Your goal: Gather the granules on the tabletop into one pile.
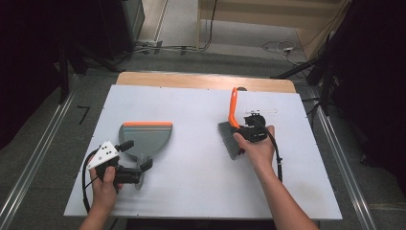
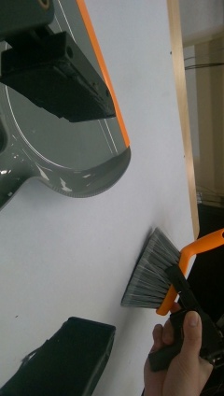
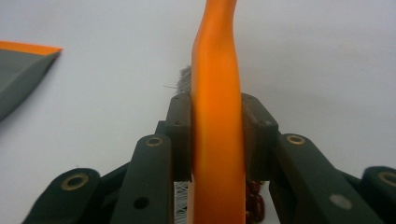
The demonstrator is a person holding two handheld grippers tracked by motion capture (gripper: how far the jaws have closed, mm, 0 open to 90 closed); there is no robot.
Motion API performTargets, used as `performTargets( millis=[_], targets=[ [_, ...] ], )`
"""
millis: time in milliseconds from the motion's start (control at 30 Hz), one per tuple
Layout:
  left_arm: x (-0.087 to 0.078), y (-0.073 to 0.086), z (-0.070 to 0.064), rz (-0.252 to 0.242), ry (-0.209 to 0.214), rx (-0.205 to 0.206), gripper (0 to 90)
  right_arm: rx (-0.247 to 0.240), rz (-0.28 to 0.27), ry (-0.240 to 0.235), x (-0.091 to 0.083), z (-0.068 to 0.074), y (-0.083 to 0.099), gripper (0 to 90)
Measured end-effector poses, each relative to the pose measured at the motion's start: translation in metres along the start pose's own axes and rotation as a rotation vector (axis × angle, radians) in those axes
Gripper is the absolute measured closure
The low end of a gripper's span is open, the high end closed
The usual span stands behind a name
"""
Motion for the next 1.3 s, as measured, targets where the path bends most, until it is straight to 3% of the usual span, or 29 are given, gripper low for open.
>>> performTargets(
  millis=[300, 367, 467, 567, 633, 700, 733, 767, 867, 900, 1133, 1300],
  targets=[
    [0.000, 0.000, 0.000, 0.000, 0.000, 0.001, 0.3, -0.208, -0.009, -0.062, -0.031, 0.013, -0.011, 67.9],
    [0.000, 0.000, 0.000, -0.002, -0.001, 0.000, 0.3, -0.278, -0.007, -0.079, -0.040, 0.014, -0.013, 67.9],
    [0.000, 0.000, 0.000, -0.001, -0.001, 0.001, 0.3, -0.416, 0.041, -0.083, -0.050, 0.016, -0.009, 68.0],
    [0.001, 0.000, 0.000, -0.001, -0.001, 0.001, 0.3, -0.541, 0.094, -0.133, -0.053, 0.019, 0.001, 68.0],
    [0.001, 0.000, -0.001, 0.002, -0.002, 0.002, 0.3, -0.644, 0.111, -0.171, -0.051, 0.021, 0.010, 68.1],
    [0.001, 0.000, -0.001, 0.002, -0.001, 0.004, 0.3, -0.693, 0.143, -0.172, -0.046, 0.021, 0.018, 68.1],
    [0.001, 0.000, -0.001, 0.002, -0.001, 0.004, 0.3, -0.693, 0.143, -0.172, -0.046, 0.021, 0.018, 68.1],
    [0.002, 0.000, -0.001, 0.002, -0.001, 0.004, 0.3, -0.747, 0.169, -0.165, -0.036, 0.018, 0.024, 68.1],
    [0.002, 0.000, -0.002, 0.005, 0.000, 0.007, 0.3, -0.765, 0.176, -0.170, -0.029, 0.015, 0.028, 68.2],
    [0.002, 0.000, -0.002, 0.005, 0.000, 0.005, 0.3, -0.771, 0.150, -0.174, -0.026, 0.012, 0.026, 68.2],
    [0.002, 0.000, -0.001, 0.003, -0.001, 0.003, 0.3, -0.780, 0.117, -0.180, -0.020, 0.005, 0.018, 68.0],
    [0.001, 0.000, 0.000, 0.001, -0.002, 0.004, 0.3, -0.764, 0.107, -0.184, -0.017, 0.002, 0.015, 67.9]
  ],
)
Point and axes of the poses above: each handheld gripper's, and its own axes: x roughly forward along the jaws, y roughly out of its underside, z roughly to its left, the point moved 4 cm from there along x, roughly forward along the jaws, and after that the axes turned 7 degrees about z, right-handed, at the moved point
